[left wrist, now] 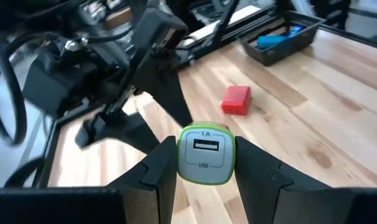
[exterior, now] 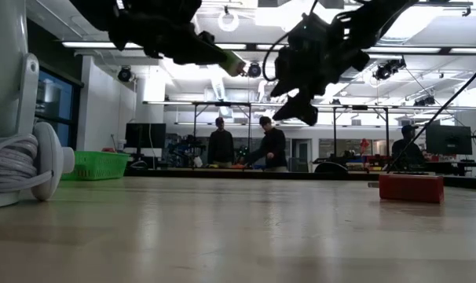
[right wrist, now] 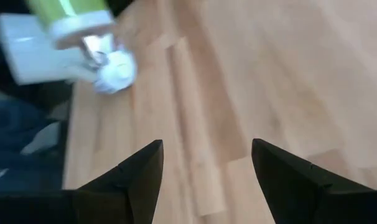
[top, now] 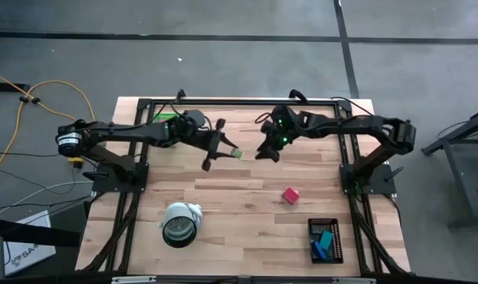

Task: Pick & Place Office items
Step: Put the green charger adapter into the green bin

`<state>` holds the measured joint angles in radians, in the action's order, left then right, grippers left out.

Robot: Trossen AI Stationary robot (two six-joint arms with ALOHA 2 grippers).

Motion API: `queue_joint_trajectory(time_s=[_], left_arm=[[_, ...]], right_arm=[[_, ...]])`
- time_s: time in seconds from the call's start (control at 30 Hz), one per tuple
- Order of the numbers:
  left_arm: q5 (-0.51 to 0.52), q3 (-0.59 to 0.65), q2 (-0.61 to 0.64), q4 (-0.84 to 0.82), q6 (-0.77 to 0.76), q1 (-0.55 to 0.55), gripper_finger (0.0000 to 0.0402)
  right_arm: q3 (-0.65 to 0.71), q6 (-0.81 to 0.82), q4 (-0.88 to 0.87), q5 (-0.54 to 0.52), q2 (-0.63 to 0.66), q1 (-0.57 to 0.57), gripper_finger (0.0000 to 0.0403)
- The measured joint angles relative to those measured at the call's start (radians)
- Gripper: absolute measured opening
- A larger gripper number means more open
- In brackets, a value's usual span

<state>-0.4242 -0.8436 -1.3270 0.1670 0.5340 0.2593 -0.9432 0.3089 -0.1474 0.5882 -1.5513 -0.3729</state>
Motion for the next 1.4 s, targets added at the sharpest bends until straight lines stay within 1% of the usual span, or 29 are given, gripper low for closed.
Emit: queue_joint_trajectory(time_s=[0.07,0.13,0.2,0.3,0.47,0.63,0.77,0.83,1.03,1.13,1.27,1.4], left_arm=[[0.042,0.000,0.020,-0.027,-0.033,0.003,0.0125],[0.112,0.000,0.046,-0.060,-0.068,0.003,0.0125],[0.203,0.000,0.076,-0.100,-0.104,0.002,0.0125],[0.315,0.000,0.128,-0.163,-0.183,0.002,0.0125],[0.496,0.000,0.222,-0.302,-0.386,0.002,0.0125],[0.742,0.000,0.293,-0.464,-0.512,0.006,0.0125],[0.873,0.000,0.329,-0.579,-0.615,0.005,0.0125],[0.908,0.000,0.342,-0.626,-0.650,0.005,0.0125],[0.928,0.000,0.365,-0.716,-0.710,0.005,0.0125],[0.978,0.000,0.365,-0.770,-0.744,0.009,0.0125],[1.056,0.000,0.365,-0.892,-0.838,0.032,0.0125],[1.070,0.005,0.365,-0.973,-0.933,0.066,0.0125]], right_arm=[[0.000,0.000,-0.007,-0.040,0.000,-0.019,0.0231],[0.000,-0.001,-0.007,-0.073,0.000,-0.034,0.0231],[0.000,-0.002,-0.007,-0.090,0.000,-0.045,0.0231],[0.000,-0.008,-0.008,-0.091,0.000,-0.056,0.0231],[0.000,-0.041,-0.008,-0.090,0.000,-0.060,0.0231],[0.000,-0.057,-0.008,-0.089,0.000,-0.059,0.0231],[0.000,-0.078,-0.008,-0.089,0.000,-0.059,0.0231],[0.000,-0.078,-0.008,-0.089,0.000,-0.058,0.0231],[0.000,-0.095,-0.008,-0.087,0.000,-0.048,0.0231],[0.000,-0.104,-0.008,-0.087,0.000,-0.031,0.0231],[0.000,-0.105,-0.012,-0.088,0.000,-0.004,0.0231],[0.000,-0.105,-0.015,-0.089,0.000,0.022,0.0231]])
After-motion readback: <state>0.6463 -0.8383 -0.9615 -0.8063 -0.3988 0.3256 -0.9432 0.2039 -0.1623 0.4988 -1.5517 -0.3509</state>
